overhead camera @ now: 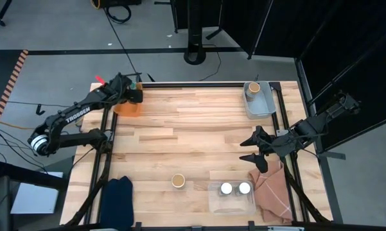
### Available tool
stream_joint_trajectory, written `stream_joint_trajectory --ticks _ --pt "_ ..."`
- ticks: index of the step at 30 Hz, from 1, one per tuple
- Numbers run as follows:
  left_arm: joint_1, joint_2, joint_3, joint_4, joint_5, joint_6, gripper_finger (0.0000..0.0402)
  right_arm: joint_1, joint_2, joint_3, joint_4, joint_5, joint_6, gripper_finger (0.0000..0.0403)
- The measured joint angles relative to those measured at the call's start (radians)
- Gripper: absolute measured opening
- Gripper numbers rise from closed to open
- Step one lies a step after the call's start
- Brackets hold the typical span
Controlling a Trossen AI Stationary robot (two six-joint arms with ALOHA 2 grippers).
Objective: Sort spices by type
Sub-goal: Put the green seasoning bottle into the orange bin
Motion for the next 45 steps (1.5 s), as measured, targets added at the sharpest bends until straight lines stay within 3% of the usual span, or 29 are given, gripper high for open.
stream_joint_trajectory --ticks 22,36,45 --pt "0.0 0.137 0.003 0.002 0.027 -0.06 0.0206 0.0 0.0 0.0 0.001 0.026 0.008 0.0305" --pt "0.0 0.14 0.0 -0.012 0.039 -0.018 0.0319 0.0 0.0 0.0 0.002 0.026 0.008 0.0305" --pt "-0.002 0.14 0.031 -0.065 0.079 0.024 0.0332 0.0 0.0 0.0 0.002 0.025 0.008 0.0305"
